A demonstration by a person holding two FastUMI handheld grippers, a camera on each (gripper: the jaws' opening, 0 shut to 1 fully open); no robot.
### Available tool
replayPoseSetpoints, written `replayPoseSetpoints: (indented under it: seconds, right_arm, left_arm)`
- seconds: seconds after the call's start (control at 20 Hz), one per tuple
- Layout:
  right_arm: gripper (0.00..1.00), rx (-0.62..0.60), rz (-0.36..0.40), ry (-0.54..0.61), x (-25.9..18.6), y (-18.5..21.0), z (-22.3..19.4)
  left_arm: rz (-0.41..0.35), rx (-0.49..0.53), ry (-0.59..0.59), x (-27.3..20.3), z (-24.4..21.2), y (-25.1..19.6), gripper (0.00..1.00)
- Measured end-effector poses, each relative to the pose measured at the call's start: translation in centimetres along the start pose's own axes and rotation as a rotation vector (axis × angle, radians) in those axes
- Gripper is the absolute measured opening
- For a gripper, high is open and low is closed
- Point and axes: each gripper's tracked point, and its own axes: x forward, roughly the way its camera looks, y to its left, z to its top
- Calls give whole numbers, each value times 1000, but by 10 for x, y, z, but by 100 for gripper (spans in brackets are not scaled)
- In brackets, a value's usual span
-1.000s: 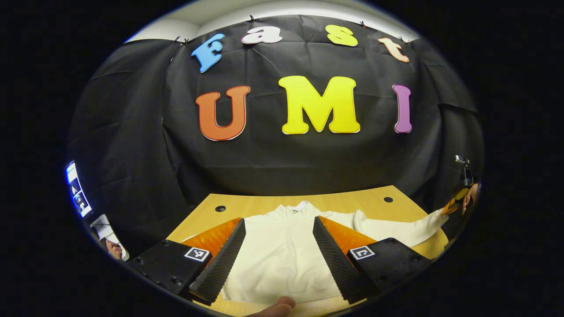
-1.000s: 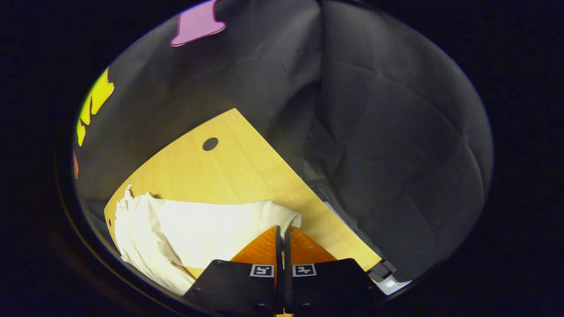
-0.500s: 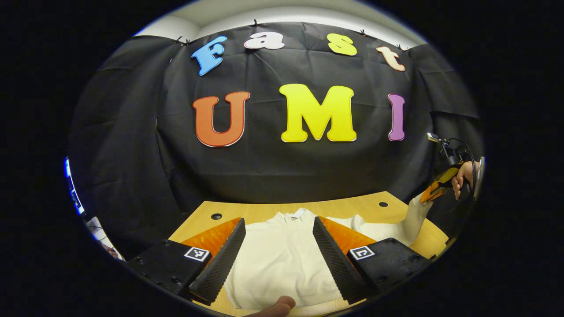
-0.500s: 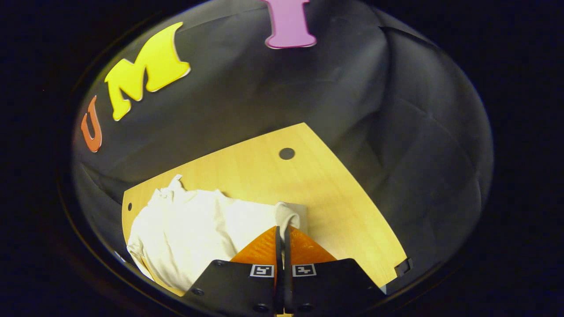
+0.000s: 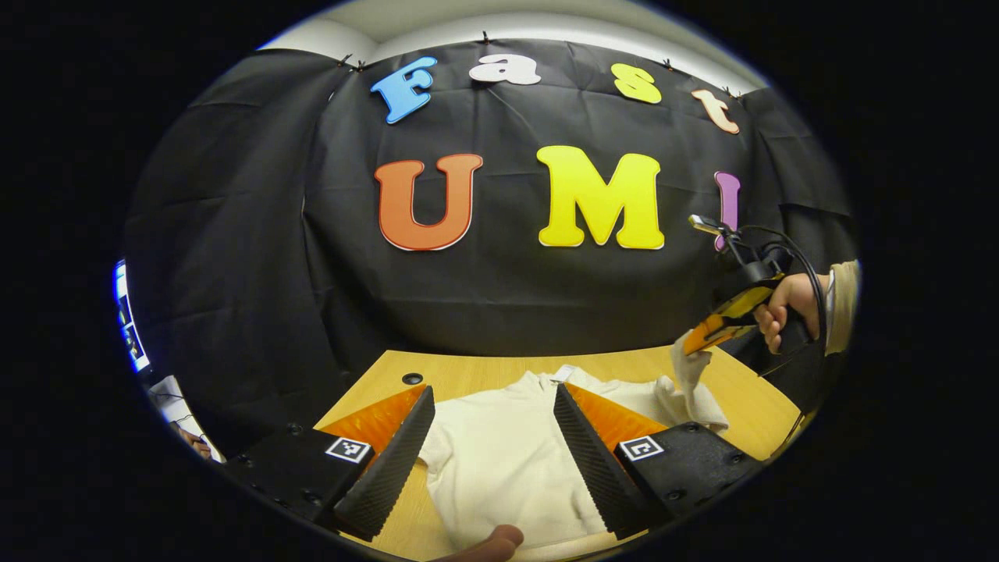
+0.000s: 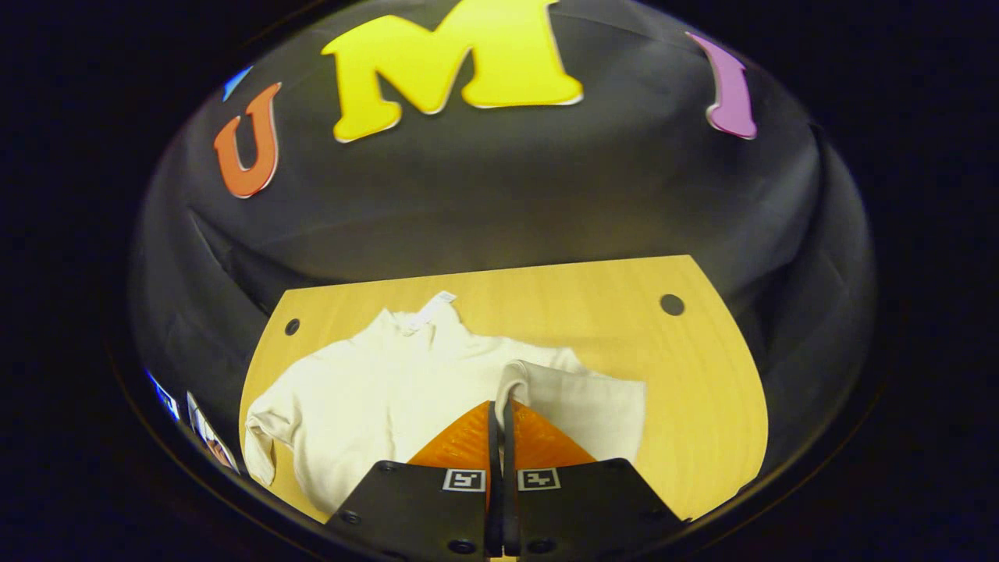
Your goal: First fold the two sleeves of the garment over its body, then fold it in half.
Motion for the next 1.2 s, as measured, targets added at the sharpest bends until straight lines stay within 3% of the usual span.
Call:
replayPoseSetpoints:
  seconds: [0.3, 0.55, 0.75, 0.95, 1.2]
  right_arm:
    - [0, -23, 168, 90, 49, 145, -21]
    - [0, -113, 226, 106, 82, 232, -45]
    - [0, -122, 221, 155, 109, 263, -67]
    - [0, -181, 263, 205, 125, 293, -95]
    - [2, -257, 262, 219, 142, 318, -116]
  left_arm:
    - [19, -26, 43, -1, -17, 28, 99]
    - [59, -22, 87, -5, -37, 59, 100]
    - [78, 1, 98, -9, -49, 72, 99]
    - [57, 29, 112, -11, -62, 72, 100]
    - [67, -20, 165, -13, -81, 72, 100]
